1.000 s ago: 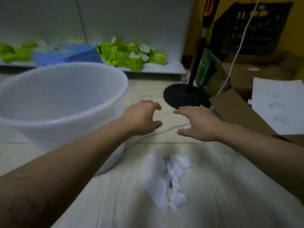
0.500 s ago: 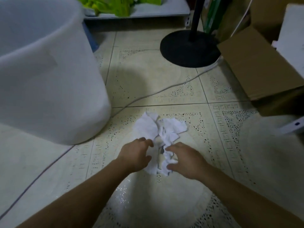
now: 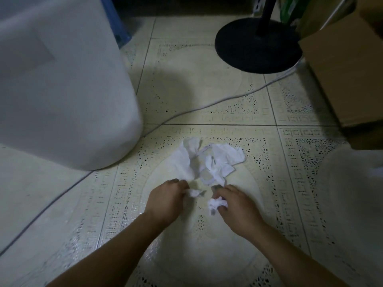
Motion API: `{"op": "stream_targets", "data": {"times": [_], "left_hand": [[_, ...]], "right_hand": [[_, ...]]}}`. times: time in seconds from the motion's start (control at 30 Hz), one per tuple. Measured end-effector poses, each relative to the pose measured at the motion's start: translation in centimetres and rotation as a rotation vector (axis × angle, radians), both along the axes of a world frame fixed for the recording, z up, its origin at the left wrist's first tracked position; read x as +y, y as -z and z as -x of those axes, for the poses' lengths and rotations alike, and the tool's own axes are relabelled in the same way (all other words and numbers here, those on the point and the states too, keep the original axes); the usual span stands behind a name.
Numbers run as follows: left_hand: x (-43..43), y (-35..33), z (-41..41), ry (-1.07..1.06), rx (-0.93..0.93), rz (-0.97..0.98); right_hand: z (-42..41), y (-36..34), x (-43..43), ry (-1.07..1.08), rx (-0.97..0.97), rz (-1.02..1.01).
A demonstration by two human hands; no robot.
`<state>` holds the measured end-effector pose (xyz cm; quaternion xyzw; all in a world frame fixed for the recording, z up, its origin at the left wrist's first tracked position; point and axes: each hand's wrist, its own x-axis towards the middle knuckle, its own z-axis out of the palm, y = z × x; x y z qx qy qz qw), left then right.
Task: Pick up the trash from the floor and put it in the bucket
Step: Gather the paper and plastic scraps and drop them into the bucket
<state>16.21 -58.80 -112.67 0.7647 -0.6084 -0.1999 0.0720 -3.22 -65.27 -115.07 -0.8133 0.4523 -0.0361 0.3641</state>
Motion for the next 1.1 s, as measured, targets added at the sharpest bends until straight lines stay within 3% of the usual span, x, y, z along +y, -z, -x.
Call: {"op": "stream_targets", "data": {"times": [0.23, 0.43, 0.57, 1.1], "left_hand": [[-2.8, -4.3, -0.5, 0.028, 0.057, 0.141], [-4.9, -8.7, -0.9, 0.148, -0.041, 0.160], [-6.2, -12.0, -1.5, 0.196, -0.075, 0.145], [-10.1, -31.5, -9.8, 0.144, -0.032, 0.361]], "right_hand": [[-0.5, -3.8, -1.7, 0.222, -0.276, -0.398], [0.2, -7.5, -2.3, 0.303, -0.335, -0.464], [0.3, -9.7, -2.4, 0.411, -0.540, -0.643], [-6.8, -30.6, -8.9, 0.384, -0.603, -0.043]]}}
